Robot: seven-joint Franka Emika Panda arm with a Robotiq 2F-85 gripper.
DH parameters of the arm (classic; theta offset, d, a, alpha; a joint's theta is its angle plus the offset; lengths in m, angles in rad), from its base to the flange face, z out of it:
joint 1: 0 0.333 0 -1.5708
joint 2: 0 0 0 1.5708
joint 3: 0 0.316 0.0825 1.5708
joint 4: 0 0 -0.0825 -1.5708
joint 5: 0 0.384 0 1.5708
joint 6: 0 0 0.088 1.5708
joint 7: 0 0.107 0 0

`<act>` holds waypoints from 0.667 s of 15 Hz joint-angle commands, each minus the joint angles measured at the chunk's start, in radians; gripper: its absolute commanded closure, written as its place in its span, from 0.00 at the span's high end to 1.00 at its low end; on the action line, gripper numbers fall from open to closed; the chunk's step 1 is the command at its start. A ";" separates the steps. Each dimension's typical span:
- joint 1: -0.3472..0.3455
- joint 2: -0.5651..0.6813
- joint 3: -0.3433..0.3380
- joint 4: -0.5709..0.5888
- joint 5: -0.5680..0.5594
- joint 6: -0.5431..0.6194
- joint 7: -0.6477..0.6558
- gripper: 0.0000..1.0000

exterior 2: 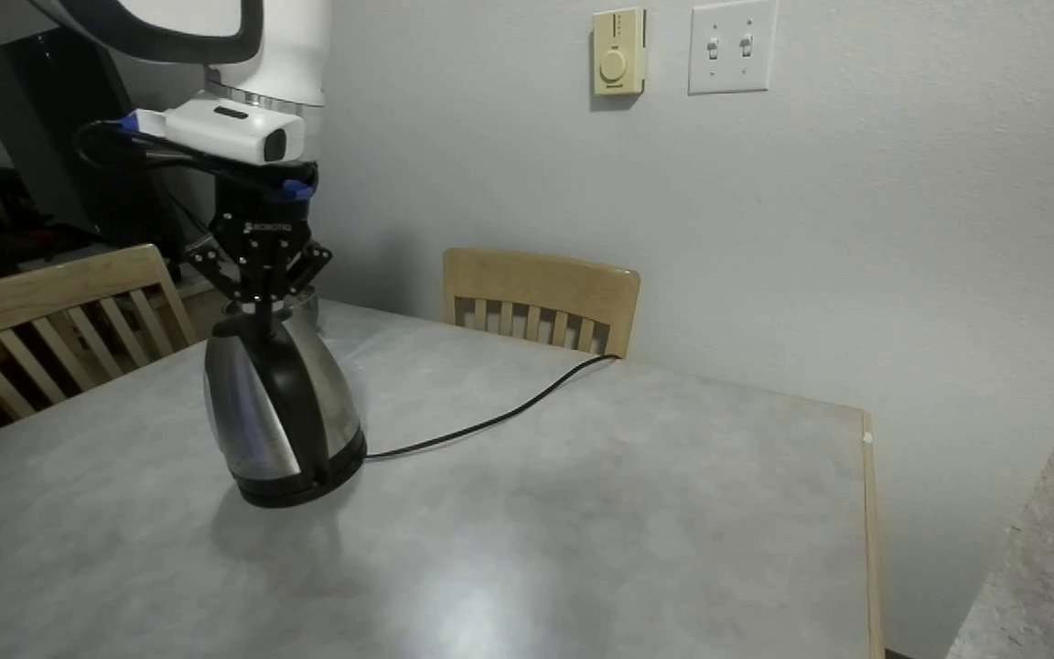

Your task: Press the button on the kettle to open the lid

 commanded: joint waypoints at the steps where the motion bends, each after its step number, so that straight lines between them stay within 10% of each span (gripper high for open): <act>1: -0.011 0.116 0.014 0.109 0.014 -0.060 -0.039 0.00; 10: -0.006 0.309 0.014 0.356 0.004 -0.268 -0.047 0.00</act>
